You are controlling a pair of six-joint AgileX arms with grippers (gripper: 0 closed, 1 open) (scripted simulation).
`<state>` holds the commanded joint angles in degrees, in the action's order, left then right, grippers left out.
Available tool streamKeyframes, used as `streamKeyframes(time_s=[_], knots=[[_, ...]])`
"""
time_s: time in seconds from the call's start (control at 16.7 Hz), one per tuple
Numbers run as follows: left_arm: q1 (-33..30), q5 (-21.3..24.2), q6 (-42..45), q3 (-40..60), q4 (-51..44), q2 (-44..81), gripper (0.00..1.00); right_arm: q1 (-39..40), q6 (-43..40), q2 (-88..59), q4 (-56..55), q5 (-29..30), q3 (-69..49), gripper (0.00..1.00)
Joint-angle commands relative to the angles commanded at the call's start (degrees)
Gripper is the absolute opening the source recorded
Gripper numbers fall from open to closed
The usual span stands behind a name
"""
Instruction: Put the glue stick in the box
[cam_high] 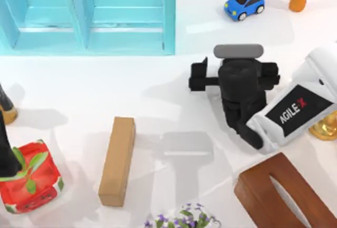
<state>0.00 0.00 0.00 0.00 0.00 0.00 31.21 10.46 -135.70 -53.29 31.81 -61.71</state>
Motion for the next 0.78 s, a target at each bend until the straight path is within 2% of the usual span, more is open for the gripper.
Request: streamKeyframes(time_s=[0.12, 0.78], knots=[[0.00, 0.00, 0.00, 0.00, 0.00, 0.00, 1.00, 0.00, 0.00, 0.00, 0.00, 0.00, 0.00, 1.00], [0.00, 0.00, 0.00, 0.00, 0.00, 0.00, 1.00, 0.00, 0.00, 0.00, 0.00, 0.00, 0.00, 0.17]])
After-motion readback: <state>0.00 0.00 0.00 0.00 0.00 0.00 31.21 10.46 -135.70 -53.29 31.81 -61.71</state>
